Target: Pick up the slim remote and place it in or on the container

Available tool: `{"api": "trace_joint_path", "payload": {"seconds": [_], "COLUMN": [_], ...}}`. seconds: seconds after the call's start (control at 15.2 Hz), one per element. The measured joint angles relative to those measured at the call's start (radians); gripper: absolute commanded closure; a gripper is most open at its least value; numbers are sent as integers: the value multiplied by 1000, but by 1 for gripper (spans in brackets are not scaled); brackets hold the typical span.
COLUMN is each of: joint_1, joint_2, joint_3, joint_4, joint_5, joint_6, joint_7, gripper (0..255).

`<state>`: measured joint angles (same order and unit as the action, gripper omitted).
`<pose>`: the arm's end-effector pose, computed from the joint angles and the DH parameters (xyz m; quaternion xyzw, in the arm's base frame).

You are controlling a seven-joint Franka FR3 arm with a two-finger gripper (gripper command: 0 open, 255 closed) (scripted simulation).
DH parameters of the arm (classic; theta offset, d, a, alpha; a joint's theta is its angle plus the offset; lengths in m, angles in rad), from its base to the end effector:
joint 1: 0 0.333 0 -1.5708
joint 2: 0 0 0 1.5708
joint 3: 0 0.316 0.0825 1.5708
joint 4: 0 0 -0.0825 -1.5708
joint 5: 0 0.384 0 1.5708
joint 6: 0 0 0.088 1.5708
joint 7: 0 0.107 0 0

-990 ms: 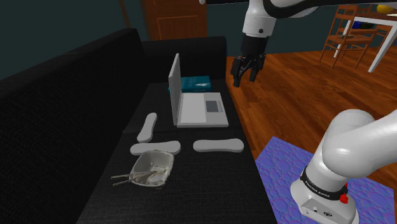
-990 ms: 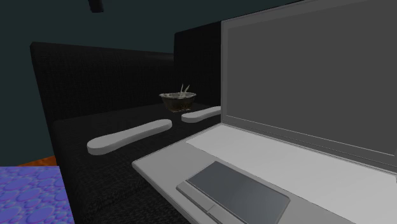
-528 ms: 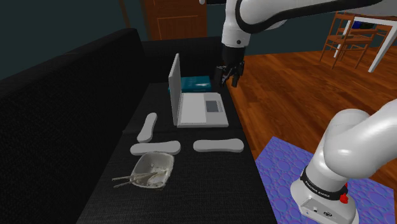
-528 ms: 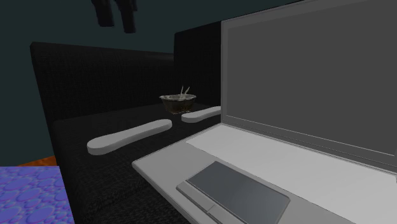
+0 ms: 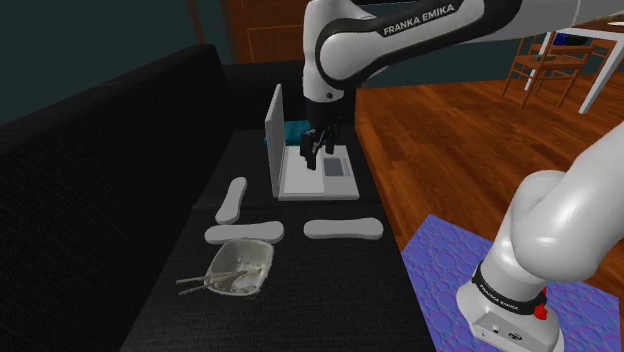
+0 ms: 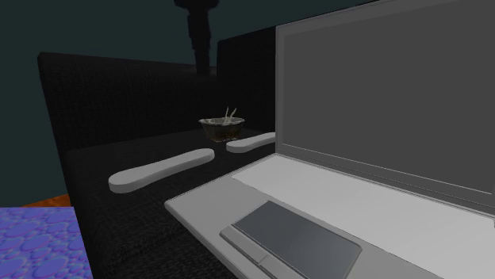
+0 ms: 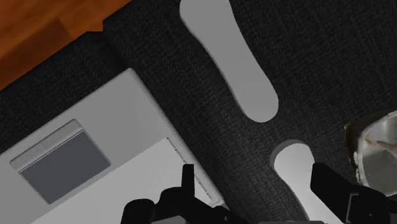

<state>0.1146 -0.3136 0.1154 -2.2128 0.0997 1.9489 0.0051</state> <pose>0.4502 0.1161 0.5098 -0.9950 -0.0926 -0.0207 0.0316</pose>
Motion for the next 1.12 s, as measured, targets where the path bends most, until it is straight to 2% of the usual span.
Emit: {"api": "trace_joint_path", "payload": {"seconds": [0.59,1.12], "joint_1": [64,145], "joint_2": [303,584], "joint_3": [78,134], "joint_4": [191,402], "joint_5": [-76,-190], "joint_6": [95,138], "joint_7": [-63,-88], "gripper": [0,0]}}
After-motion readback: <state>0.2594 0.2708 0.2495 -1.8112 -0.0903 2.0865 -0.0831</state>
